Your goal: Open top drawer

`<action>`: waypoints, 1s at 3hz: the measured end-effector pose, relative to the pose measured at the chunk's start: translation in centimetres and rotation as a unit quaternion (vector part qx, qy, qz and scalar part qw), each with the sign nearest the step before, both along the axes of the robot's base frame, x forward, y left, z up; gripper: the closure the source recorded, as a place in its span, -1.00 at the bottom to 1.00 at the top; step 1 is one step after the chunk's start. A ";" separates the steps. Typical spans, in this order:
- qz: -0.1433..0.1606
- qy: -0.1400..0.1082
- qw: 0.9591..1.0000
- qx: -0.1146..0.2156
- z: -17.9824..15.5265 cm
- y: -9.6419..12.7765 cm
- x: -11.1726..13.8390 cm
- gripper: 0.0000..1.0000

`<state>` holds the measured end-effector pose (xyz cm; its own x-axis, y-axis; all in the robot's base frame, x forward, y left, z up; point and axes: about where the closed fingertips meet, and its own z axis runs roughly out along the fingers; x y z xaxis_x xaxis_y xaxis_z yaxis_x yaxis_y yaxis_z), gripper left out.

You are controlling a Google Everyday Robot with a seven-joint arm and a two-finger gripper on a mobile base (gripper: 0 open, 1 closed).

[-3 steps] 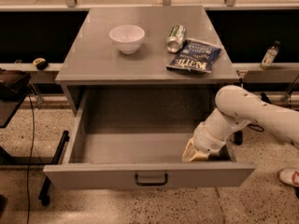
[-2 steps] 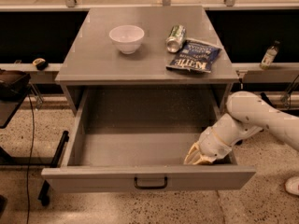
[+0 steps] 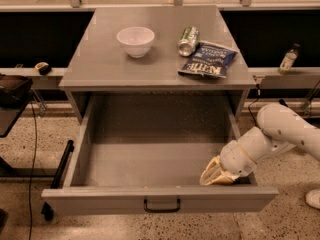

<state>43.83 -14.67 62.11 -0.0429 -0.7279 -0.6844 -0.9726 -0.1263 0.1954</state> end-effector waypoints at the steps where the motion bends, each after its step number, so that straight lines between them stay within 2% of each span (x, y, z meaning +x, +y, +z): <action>1: 0.000 -0.002 1.000 0.029 1.3 -0.3 -1.0 1.00; 3: -0.005 -0.040 0.997 0.065 5.1 -1.5 -1.6 1.00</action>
Offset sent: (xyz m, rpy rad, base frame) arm -0.0206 -0.0150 0.0519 0.1064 -0.0791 -0.0076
